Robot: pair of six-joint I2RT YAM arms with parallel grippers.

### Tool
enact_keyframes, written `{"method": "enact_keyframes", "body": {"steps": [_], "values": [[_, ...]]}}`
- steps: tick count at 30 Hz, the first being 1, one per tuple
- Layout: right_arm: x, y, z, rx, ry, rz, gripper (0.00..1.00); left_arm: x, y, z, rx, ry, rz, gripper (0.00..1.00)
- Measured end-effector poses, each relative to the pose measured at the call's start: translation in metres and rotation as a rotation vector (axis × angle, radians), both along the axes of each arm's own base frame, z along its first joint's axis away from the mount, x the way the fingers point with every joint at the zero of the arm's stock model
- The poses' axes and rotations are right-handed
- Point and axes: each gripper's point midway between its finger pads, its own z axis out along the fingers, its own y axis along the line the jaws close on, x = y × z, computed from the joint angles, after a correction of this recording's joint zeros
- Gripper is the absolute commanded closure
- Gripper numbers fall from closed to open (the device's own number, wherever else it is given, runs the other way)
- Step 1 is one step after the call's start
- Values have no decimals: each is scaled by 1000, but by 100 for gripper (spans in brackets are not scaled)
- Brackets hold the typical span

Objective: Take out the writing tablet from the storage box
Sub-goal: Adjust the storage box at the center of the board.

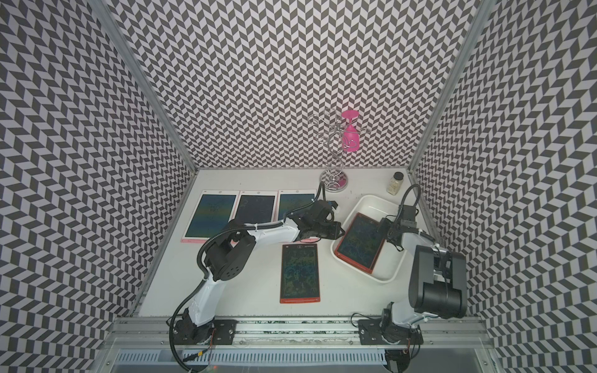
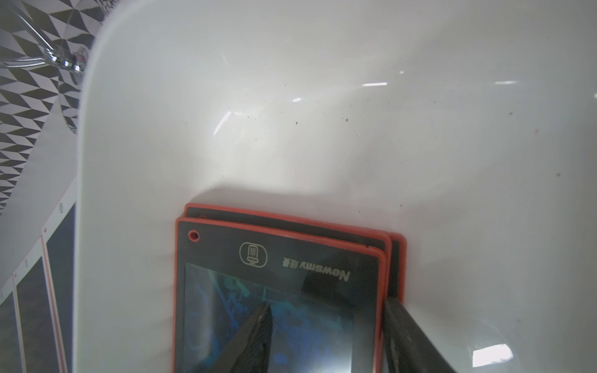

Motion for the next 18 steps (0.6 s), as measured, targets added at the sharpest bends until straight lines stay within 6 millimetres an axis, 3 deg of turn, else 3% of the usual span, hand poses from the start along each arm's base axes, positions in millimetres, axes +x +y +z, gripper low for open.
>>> {"method": "enact_keyframes", "body": {"steps": [18], "values": [[-2, 14, 22, 70, -9, 41, 45, 0, 2, -3, 14, 3, 8, 100]]}}
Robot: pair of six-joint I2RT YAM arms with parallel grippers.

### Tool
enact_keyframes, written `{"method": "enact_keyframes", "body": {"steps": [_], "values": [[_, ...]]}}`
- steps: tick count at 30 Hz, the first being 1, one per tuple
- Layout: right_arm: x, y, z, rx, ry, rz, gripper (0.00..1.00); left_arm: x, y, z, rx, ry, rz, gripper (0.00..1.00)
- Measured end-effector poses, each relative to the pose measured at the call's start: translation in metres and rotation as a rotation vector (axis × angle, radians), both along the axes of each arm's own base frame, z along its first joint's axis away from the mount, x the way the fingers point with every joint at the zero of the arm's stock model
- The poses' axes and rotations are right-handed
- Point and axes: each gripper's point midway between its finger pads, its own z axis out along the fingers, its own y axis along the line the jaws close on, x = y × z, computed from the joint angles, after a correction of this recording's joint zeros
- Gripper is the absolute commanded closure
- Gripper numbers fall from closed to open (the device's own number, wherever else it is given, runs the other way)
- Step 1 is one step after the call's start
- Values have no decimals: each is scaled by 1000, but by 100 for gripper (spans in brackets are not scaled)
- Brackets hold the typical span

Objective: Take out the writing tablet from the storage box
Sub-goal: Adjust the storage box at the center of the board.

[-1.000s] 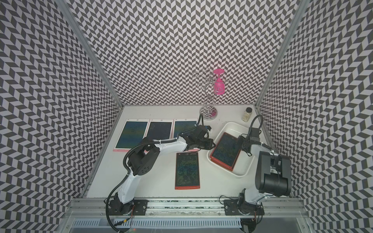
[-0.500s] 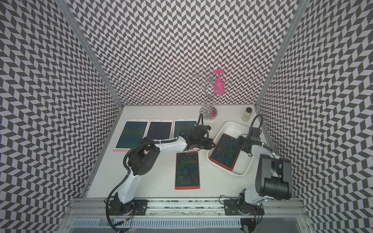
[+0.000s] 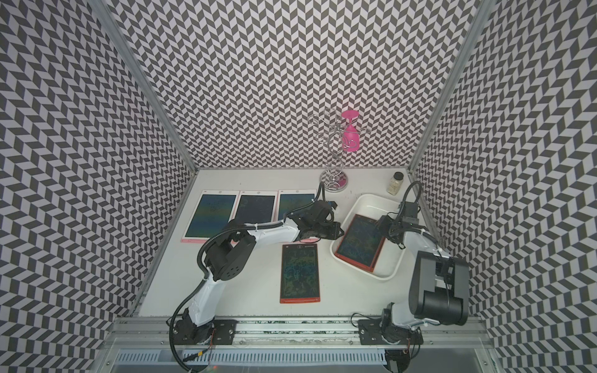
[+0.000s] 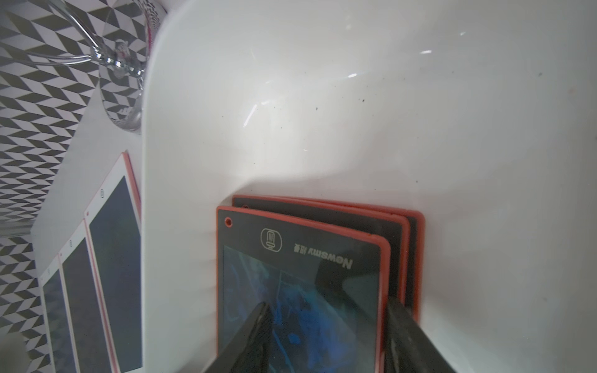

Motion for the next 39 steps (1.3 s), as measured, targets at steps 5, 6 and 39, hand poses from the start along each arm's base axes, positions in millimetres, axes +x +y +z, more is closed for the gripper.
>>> {"method": "enact_keyframes", "body": {"steps": [5, 6, 39], "values": [[-2, 20, 10, 82, -20, 60, 45, -2, -1, 1, -3, 2, -7, 100], [-2, 23, 11, 97, -23, 72, 46, -4, -3, 1, -4, 4, -12, 100], [-24, 42, 27, 287, -83, 156, 99, 0, 19, 68, -141, -42, 19, 67]]}}
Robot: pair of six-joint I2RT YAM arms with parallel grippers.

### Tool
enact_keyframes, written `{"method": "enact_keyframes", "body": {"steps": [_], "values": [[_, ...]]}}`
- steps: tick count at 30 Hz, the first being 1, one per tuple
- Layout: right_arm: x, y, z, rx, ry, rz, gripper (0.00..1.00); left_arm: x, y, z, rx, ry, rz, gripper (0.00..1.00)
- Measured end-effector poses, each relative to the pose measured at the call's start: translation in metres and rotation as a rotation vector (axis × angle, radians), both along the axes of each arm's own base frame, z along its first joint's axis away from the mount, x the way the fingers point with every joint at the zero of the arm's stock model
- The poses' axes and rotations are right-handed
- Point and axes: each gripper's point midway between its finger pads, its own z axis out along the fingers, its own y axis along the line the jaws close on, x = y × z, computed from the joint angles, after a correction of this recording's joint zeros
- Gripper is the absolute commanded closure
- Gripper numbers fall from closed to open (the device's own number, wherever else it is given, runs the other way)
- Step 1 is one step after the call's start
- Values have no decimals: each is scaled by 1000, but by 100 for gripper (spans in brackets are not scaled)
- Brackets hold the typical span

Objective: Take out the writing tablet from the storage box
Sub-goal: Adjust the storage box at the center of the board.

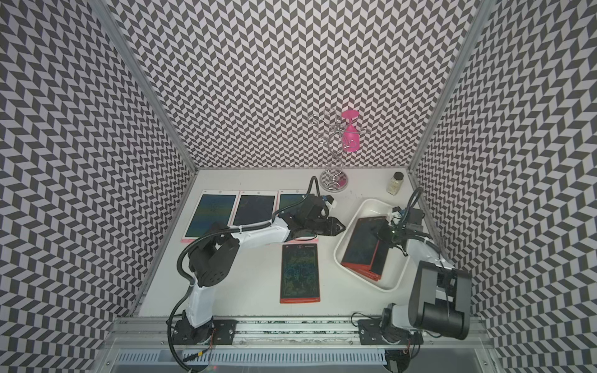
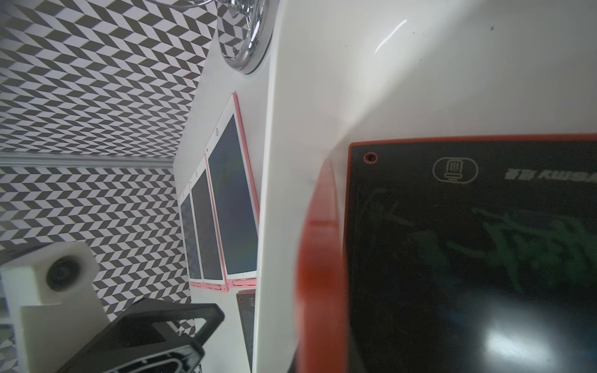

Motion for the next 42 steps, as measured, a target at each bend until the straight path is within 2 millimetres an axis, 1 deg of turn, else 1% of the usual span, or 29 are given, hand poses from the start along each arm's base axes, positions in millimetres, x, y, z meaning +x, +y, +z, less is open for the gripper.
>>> {"method": "enact_keyframes", "body": {"steps": [5, 8, 13, 17, 22, 24, 27, 30, 34, 36, 38, 42], "values": [[2, 0, 25, 4, -64, -9, 99, 13, 21, 33, -51, -47, 42, 67], [3, 0, 42, 7, -100, -14, 99, 15, 32, 43, -68, -64, 59, 66], [6, 2, 69, 13, -159, -11, 99, 13, 55, 47, -69, -67, 87, 65], [6, 5, 86, 29, -192, -1, 99, 11, 80, 46, -60, -63, 123, 64], [4, 17, 94, 64, -196, 29, 99, 13, 114, 53, -66, -72, 182, 64], [2, 26, 95, 80, -191, 49, 99, 14, 127, 56, -68, -78, 206, 63], [-2, 46, 101, 99, -189, 94, 99, 13, 148, 57, -67, -81, 243, 62], [-7, 71, 109, 124, -193, 150, 99, 11, 166, 56, -66, -82, 272, 59], [-14, 109, 120, 157, -205, 232, 99, 3, 193, 50, -69, -72, 303, 55], [-17, 124, 123, 170, -208, 261, 99, -2, 206, 46, -71, -65, 317, 53], [-20, 137, 127, 186, -213, 285, 99, -5, 220, 42, -74, -56, 332, 50], [-22, 153, 132, 217, -227, 309, 99, -15, 236, 40, -110, -59, 329, 46]]}}
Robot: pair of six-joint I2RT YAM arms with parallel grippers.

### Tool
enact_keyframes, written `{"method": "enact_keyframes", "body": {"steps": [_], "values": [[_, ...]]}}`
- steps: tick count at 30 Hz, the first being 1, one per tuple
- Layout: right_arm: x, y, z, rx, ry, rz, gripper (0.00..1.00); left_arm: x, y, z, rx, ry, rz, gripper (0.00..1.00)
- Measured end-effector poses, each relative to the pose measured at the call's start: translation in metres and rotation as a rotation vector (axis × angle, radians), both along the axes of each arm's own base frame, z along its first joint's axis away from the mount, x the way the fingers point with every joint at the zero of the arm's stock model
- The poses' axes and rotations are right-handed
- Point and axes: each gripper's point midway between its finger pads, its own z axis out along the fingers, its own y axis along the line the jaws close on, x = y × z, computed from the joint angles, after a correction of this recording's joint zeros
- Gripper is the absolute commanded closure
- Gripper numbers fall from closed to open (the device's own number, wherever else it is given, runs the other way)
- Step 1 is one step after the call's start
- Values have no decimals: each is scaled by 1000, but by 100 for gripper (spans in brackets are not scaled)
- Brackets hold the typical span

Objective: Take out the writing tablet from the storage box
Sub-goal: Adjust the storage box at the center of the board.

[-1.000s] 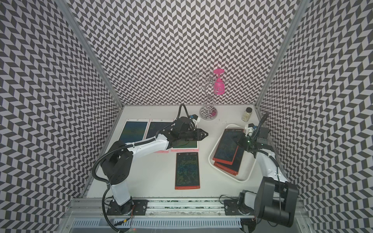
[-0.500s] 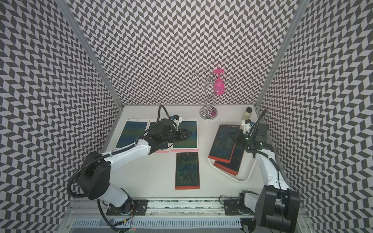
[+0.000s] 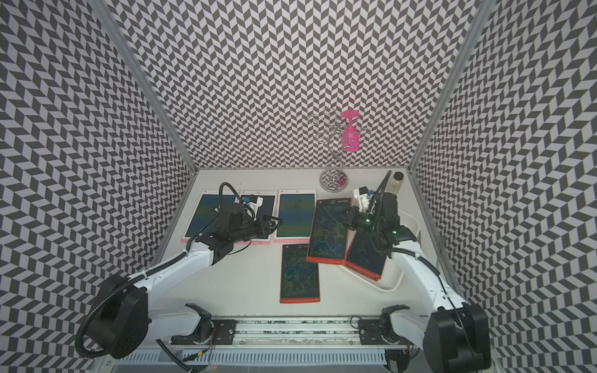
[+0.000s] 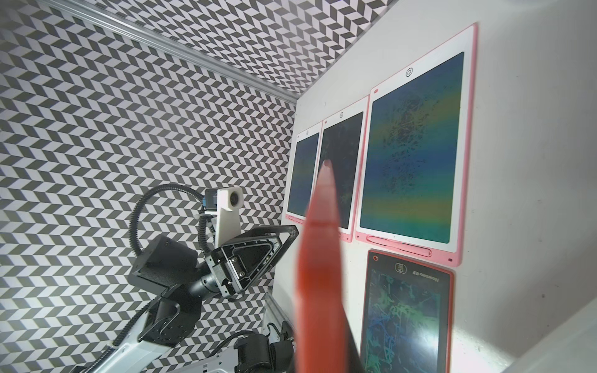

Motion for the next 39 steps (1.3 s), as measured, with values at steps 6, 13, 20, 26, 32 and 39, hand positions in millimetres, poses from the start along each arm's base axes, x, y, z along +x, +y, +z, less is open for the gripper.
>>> {"method": "enact_keyframes", "body": {"steps": [6, 13, 20, 26, 32, 39], "values": [[0, 20, -5, 24, 5, 27, 99, -24, 0, -1, -90, -31, -78, 41], [0, 47, -21, 30, 39, 79, 99, -38, -5, -1, -152, -64, -141, 37], [2, 68, -37, 37, 77, 112, 99, -36, -13, -10, -182, -65, -185, 36], [5, 82, -47, 43, 103, 128, 99, -36, -18, -21, -200, -47, -210, 35], [9, 94, -44, 68, 95, 141, 99, -34, -22, -27, -212, -40, -226, 35], [13, 104, -49, 82, 102, 152, 99, -35, -27, -36, -232, -11, -256, 35]]}}
